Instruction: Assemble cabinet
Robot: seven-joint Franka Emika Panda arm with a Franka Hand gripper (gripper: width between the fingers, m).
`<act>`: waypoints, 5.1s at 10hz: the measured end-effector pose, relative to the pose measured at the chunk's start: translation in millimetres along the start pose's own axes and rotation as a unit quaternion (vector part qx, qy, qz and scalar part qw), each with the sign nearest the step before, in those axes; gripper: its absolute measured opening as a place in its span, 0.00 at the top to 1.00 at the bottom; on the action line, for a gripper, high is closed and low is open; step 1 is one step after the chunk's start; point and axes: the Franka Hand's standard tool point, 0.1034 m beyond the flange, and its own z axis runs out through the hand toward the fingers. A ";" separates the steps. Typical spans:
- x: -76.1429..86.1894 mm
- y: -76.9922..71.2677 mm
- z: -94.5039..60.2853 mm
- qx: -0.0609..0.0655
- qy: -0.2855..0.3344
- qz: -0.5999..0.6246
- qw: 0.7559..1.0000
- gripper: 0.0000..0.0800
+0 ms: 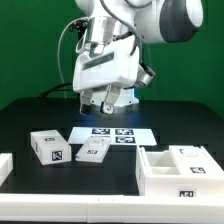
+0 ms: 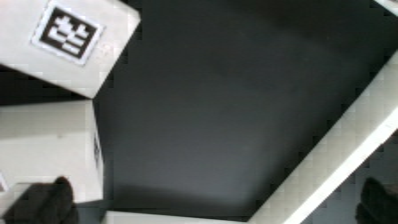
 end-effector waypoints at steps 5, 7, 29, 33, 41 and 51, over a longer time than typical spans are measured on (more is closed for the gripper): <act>-12.0 -38.3 -17.0 0.038 -0.001 -0.273 0.961 0.00; -10.4 -42.9 -32.2 0.054 0.004 -0.301 0.952 0.00; 62.6 -51.0 2.4 0.108 -0.107 -0.859 0.490 0.00; 57.6 -41.0 11.5 0.094 -0.123 -0.881 0.447 0.00; 14.4 -17.0 44.0 0.079 -0.163 -0.872 0.455 0.00; -37.3 31.9 43.2 0.080 -0.202 -0.903 0.372 0.00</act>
Offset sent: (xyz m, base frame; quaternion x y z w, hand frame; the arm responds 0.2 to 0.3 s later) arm 0.0152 0.0324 -0.0095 0.0577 -0.0498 -0.3382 0.9380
